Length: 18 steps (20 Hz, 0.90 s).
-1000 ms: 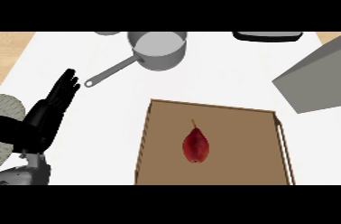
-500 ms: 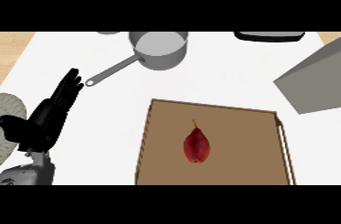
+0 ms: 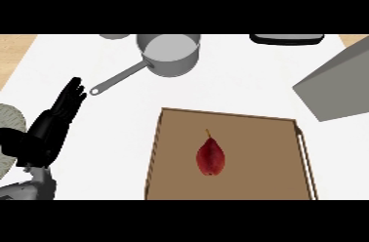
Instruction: Pick the eggplant from the tray and place it in the tiered shelf
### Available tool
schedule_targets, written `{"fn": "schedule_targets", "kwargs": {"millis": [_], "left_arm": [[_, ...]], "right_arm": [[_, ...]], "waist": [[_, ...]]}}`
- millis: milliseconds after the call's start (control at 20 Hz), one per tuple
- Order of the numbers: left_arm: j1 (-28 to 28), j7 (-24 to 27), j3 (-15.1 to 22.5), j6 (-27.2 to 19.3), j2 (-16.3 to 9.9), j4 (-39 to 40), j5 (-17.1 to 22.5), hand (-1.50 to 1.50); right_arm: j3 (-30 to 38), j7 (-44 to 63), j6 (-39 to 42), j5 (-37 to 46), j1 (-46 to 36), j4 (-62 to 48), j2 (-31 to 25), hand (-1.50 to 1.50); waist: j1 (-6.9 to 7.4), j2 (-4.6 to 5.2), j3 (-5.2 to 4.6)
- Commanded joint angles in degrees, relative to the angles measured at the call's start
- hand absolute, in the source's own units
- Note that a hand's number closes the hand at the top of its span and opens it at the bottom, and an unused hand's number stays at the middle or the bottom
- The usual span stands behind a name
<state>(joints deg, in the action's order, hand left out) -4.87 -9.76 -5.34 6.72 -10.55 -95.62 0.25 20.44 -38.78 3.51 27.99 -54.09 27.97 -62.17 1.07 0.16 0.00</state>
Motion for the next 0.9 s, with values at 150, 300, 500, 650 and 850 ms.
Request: {"fn": "schedule_targets", "kwargs": {"millis": [150,300,500,650,850], "left_arm": [[0.5,1.6,0.5,-0.2,0.7,1.4,-0.8,0.00],[-1.4,0.5,0.6,-0.9,1.0,1.3,-1.0,0.00],[1.4,0.1,-0.6,0.5,-0.4,-1.4,0.4,0.00],[0.0,0.0,0.4,-0.6,0.7,-0.7,-0.5,0.00],[-0.1,0.5,-1.6,-0.3,-0.2,-0.4,0.7,0.00]], "right_arm": [[8.5,8.2,15.6,-9.3,-6.8,-6.6,-7.9,-1.50],[13.2,14.2,20.5,-13.4,-7.6,-13.2,-11.3,-1.50],[17.5,20.1,28.8,-17.1,-6.6,-19.8,-17.7,-1.50],[18.6,20.3,31.2,-17.8,-3.9,-23.1,-19.3,-1.50],[21.3,18.2,37.7,-20.4,0.2,-25.8,-22.2,-1.50]], "waist": [[-0.56,0.01,-0.01],[-0.82,0.24,0.10],[-0.41,0.16,0.24],[-0.42,0.84,0.54],[-1.24,0.66,0.67]]}}
